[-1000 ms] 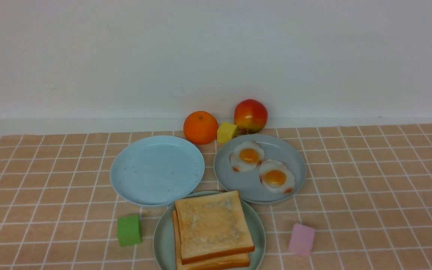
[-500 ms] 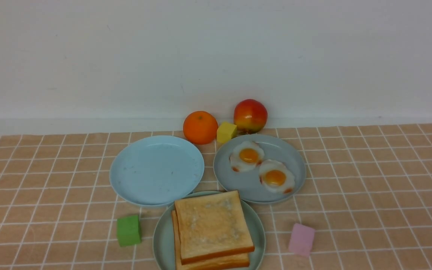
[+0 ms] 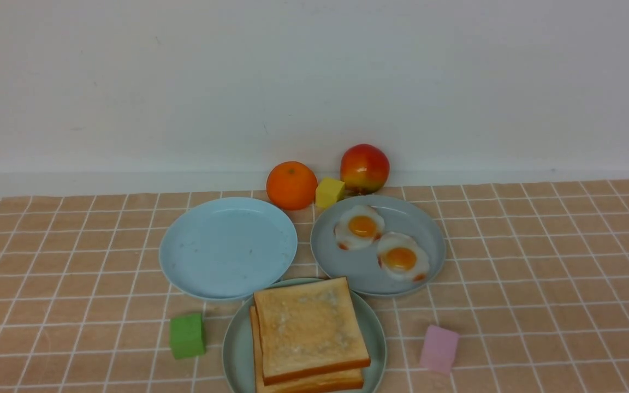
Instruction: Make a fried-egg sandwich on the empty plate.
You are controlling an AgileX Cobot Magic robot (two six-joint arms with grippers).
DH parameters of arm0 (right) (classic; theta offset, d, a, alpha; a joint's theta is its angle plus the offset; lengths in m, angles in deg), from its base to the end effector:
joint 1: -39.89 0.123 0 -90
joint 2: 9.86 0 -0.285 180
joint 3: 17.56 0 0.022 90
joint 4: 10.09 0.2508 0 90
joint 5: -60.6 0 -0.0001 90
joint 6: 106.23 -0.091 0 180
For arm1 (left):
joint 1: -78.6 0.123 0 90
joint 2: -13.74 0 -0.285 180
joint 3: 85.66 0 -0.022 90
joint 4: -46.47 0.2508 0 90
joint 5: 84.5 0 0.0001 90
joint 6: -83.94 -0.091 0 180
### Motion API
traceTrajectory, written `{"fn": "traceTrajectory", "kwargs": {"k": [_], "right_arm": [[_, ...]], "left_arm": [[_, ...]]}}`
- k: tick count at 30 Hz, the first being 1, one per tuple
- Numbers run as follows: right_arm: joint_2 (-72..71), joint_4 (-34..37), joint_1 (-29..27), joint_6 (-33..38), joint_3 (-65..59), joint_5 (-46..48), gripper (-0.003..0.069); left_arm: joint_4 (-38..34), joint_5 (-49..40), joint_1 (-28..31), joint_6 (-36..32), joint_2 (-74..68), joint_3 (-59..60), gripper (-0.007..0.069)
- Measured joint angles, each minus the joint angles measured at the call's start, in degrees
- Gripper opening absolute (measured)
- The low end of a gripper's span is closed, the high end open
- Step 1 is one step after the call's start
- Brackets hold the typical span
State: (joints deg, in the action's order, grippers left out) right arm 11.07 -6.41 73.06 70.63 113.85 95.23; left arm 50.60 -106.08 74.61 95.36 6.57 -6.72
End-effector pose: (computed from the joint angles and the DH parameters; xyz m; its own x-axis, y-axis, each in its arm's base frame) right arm 0.0394 0.0297 0.3109 -0.2646 -0.0447 -0.9633 -0.5511 0.8267 0.1131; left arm 0.0527 -0.0013 0.1699 -0.3055 -0.1109 -0.9457 0.0041 0.9930 -0.1177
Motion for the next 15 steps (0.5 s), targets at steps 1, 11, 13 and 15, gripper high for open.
{"fn": "traceTrajectory", "kwargs": {"k": [1,11,13,15], "right_arm": [[0.00,0.00,0.00,0.00,0.00,0.00,0.0202],[0.00,-0.03,0.00,0.00,0.00,0.00,0.0216],[0.00,-0.03,0.00,0.00,0.00,0.00,0.0219],[0.00,-1.24,-0.07,0.02,0.00,-0.23,0.0220]], "left_arm": [[-0.08,0.00,0.00,0.00,0.00,0.00,0.0039],[-0.14,0.00,0.00,0.00,0.00,0.00,0.0039],[-0.19,0.00,0.00,0.00,0.00,0.00,0.0044],[-0.19,0.00,0.00,0.00,0.00,0.00,0.0048]]}}
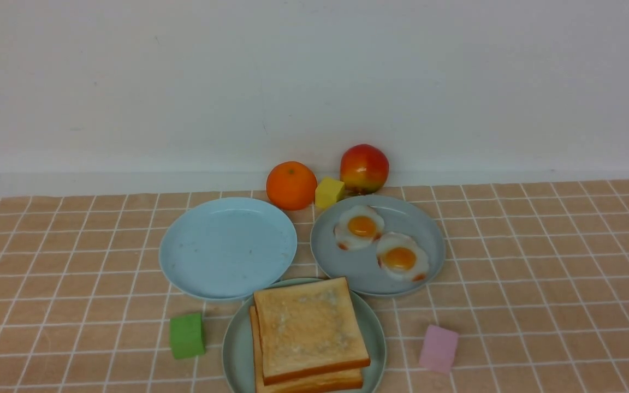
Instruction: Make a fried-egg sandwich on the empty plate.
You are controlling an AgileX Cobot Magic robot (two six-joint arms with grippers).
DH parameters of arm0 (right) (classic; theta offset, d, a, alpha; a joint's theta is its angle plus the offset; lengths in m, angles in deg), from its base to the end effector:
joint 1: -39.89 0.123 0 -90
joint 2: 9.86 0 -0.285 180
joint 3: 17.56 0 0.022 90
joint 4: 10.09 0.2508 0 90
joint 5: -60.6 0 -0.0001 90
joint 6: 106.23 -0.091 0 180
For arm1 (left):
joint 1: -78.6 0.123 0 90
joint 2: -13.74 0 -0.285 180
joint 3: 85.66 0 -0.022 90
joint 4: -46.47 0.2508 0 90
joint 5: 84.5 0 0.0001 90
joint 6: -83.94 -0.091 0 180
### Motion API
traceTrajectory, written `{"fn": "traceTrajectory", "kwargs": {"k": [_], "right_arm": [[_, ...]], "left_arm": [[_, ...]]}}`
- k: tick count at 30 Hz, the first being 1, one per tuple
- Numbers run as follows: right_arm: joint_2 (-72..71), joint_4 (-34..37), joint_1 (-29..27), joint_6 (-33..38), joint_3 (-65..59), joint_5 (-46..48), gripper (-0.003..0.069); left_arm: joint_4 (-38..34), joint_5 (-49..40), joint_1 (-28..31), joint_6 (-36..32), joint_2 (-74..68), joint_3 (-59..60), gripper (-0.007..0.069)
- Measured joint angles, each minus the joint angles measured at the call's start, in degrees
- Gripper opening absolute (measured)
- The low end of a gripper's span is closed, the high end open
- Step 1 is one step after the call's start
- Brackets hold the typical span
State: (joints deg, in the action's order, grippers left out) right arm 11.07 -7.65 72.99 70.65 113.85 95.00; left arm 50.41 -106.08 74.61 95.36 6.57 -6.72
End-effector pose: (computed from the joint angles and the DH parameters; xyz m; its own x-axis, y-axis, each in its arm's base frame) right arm 0.0401 0.0288 0.3112 -0.2510 -0.0568 -0.9663 -0.5452 0.8332 0.0926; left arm 0.0527 -0.0014 0.1699 -0.3057 -0.1139 -0.9453 0.0043 0.9926 -0.1210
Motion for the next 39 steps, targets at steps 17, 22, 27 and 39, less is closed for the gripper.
{"fn": "traceTrajectory", "kwargs": {"k": [17,22,27,39], "right_arm": [[-3.59,-5.26,-20.99,0.15,-3.56,-1.75,0.0234],[-7.47,-5.26,-24.47,0.15,-12.12,-3.37,0.0237],[-12.05,-5.26,-27.67,0.10,-21.79,-4.95,0.0238],[-13.76,-5.43,-29.44,0.02,-29.41,-11.98,0.0239]], "left_arm": [[0.00,0.04,0.00,0.00,0.00,0.06,0.0062],[0.00,0.04,0.00,0.00,0.00,0.06,0.0070],[0.00,0.04,0.00,0.00,0.00,0.06,0.0074],[0.00,0.00,0.00,0.00,0.04,0.06,0.0092]]}}
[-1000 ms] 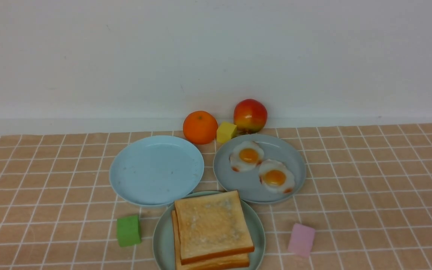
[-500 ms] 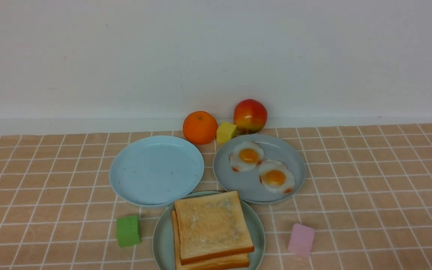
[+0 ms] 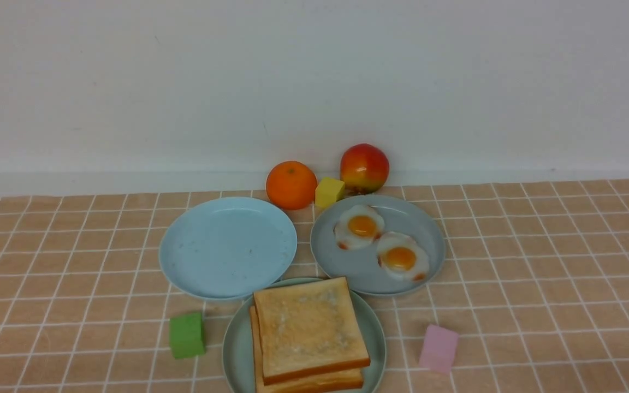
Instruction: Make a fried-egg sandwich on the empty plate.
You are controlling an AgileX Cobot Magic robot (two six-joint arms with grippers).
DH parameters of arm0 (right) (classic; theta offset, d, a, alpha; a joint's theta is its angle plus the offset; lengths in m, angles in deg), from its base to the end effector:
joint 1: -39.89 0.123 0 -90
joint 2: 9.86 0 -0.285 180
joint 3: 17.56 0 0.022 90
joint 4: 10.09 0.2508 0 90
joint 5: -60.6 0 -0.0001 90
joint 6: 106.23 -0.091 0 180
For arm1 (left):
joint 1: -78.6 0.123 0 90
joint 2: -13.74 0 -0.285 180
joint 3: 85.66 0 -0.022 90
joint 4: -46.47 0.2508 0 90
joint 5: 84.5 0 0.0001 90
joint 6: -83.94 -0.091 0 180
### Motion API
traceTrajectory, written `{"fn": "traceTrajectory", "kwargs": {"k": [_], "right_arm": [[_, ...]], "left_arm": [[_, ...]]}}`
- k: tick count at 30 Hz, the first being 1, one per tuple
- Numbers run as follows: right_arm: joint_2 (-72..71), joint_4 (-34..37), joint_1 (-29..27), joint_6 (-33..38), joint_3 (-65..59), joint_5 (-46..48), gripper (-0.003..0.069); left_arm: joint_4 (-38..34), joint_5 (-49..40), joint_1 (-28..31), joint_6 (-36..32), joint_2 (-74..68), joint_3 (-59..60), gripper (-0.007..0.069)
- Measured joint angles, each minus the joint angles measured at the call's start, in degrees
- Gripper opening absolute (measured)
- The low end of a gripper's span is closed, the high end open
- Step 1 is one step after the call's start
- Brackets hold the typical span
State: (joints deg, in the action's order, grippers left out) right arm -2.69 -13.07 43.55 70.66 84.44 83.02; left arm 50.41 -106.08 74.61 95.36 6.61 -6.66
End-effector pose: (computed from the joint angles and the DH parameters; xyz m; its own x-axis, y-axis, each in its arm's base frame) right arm 0.0520 0.0015 0.1741 -0.3014 -0.0131 -0.9534 -0.0431 0.9991 -0.0001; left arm 0.0526 -0.0014 0.1696 -0.3061 -0.1139 -0.9452 0.0043 0.9926 -0.1210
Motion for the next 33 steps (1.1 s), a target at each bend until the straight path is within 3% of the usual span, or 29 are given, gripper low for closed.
{"fn": "traceTrajectory", "kwargs": {"k": [33], "right_arm": [[0.00,0.00,-0.11,0.00,0.00,-0.17,0.0239]], "left_arm": [[0.00,0.00,0.00,0.00,0.00,0.00,0.0113]]}}
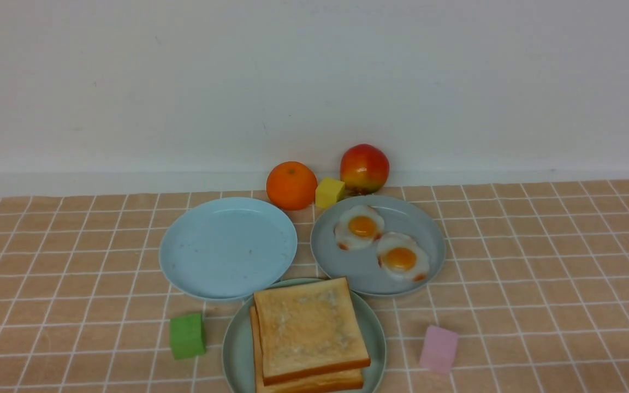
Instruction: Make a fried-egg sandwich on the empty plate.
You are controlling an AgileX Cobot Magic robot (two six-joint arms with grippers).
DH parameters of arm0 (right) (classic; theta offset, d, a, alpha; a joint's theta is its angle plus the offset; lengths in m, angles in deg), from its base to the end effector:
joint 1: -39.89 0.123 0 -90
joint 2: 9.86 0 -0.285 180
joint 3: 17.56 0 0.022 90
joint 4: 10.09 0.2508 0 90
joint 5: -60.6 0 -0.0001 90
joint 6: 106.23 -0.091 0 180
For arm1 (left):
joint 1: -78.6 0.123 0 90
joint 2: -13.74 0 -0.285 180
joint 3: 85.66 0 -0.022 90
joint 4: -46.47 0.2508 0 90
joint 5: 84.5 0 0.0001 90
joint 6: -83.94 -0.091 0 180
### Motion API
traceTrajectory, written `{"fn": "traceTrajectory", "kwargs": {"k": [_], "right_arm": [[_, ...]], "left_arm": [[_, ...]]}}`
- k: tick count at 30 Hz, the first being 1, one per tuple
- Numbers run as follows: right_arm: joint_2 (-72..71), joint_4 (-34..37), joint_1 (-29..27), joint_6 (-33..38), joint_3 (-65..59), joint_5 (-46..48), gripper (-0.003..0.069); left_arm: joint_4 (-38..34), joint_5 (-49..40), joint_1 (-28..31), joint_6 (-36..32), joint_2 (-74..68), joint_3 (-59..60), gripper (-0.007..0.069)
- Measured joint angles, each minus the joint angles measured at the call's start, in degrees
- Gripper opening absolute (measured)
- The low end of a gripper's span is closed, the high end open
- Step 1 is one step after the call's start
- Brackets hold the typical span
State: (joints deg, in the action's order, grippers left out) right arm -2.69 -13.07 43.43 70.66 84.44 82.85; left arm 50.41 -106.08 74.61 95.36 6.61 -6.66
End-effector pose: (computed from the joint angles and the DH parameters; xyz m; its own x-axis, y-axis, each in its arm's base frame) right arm 0.0521 0.0014 0.1743 -0.2986 -0.0123 -0.9543 -0.0412 0.9992 0.0000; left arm 0.0526 -0.0014 0.1696 -0.3061 -0.1139 -0.9452 0.0043 0.9926 -0.1210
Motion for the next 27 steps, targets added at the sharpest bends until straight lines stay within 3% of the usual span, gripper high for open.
{"fn": "traceTrajectory", "kwargs": {"k": [27], "right_arm": [[0.00,0.00,0.00,0.12,0.00,0.00,0.0239]], "left_arm": [[0.00,0.00,0.00,0.00,0.00,0.00,0.0127]]}}
